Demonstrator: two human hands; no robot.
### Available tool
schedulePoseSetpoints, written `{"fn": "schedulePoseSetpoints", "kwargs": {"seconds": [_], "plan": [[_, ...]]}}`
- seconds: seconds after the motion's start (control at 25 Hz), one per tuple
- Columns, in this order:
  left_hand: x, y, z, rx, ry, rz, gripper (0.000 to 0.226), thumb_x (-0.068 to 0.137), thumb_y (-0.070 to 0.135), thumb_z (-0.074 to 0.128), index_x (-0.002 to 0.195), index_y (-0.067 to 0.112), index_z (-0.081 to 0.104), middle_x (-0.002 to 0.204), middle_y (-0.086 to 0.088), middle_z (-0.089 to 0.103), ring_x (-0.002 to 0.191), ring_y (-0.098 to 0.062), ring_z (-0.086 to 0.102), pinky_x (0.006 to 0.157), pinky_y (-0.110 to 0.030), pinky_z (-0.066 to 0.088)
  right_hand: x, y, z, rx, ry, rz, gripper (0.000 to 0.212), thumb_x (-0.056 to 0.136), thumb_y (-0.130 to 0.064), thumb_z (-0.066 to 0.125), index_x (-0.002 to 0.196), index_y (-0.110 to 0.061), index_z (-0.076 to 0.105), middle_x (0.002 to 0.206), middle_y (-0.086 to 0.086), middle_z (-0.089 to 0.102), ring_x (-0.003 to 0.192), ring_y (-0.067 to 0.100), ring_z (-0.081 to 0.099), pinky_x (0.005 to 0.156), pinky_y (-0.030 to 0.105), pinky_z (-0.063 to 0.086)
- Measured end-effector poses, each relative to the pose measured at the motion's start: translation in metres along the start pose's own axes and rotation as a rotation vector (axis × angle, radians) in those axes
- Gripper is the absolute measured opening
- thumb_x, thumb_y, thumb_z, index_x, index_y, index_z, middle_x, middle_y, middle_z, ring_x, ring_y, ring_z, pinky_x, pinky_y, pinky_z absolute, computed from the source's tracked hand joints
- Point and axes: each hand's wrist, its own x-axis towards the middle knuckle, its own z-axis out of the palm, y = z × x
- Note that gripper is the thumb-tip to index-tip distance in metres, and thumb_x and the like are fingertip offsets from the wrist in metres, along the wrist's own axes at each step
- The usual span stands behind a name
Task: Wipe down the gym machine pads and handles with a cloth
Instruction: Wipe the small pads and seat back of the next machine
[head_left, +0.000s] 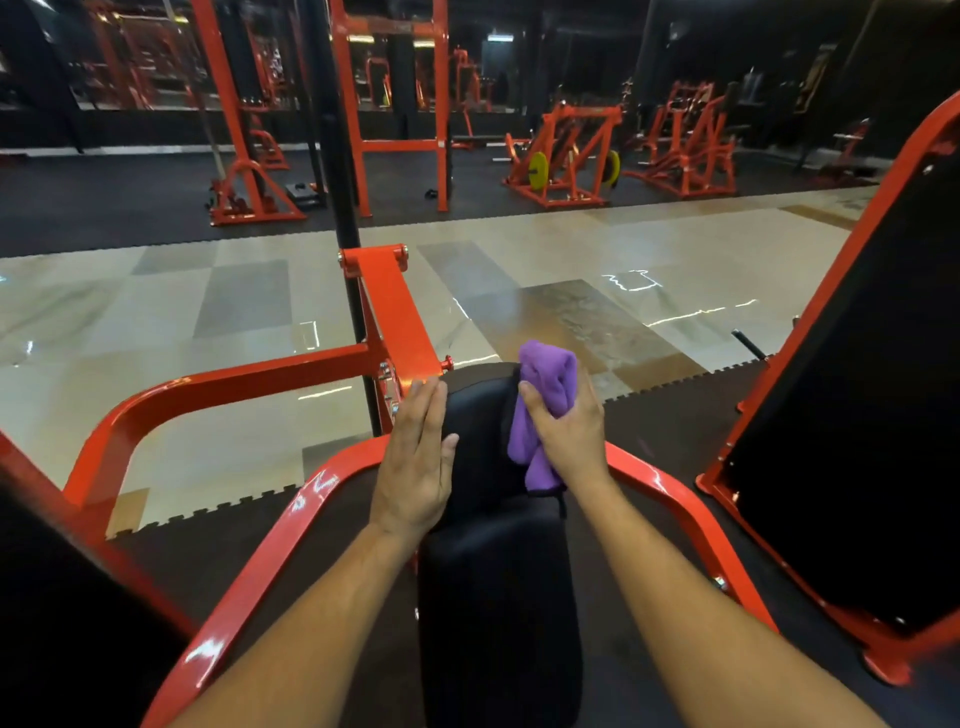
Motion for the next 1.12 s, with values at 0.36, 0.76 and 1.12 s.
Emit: {"fn": "schedulePoseSetpoints", "kwargs": {"seconds": [0.36, 0.76, 1.12], "plan": [[-0.157, 0.008, 0.016, 0.074, -0.284, -0.29, 0.088, 0.108, 0.022, 0.048, 0.159, 0.033, -0.024, 0.169, 0.01, -0.027, 0.159, -0.015, 0.003, 0.124, -0.034, 0.03, -0.043, 0.046, -0.051, -0.133, -0.196, 0.069, 0.04, 0.09, -0.033, 0.075, 0.122, -0.024, 0.053, 0.112, -0.005, 0.062, 0.106, 0.017, 0.061, 0.09, 0.038, 0.051], [-0.191, -0.018, 0.034, 0.706, -0.714, 0.391, 0.093, 0.095, 0.024, 0.048, 0.161, 0.006, -0.015, 0.168, -0.01, -0.029, 0.156, -0.024, -0.025, 0.123, -0.045, -0.014, -0.036, 0.005, 0.052, -0.831, -0.652, -1.398, 0.065, 0.082, -0.022, 0.066, 0.145, -0.019, 0.05, 0.157, 0.011, 0.042, 0.149, 0.041, 0.028, 0.12, 0.066, 0.007], [-0.197, -0.012, 0.04, 0.892, -0.742, 0.314, 0.103, 0.095, 0.019, 0.056, 0.158, 0.004, -0.024, 0.165, -0.01, -0.035, 0.154, -0.028, -0.029, 0.128, -0.045, -0.006, -0.004, -0.087, 0.09, -1.099, -0.974, -1.312, 0.039, 0.086, -0.06, 0.054, 0.107, -0.027, 0.059, 0.102, 0.0, 0.066, 0.096, 0.027, 0.062, 0.09, 0.043, 0.041]]}}
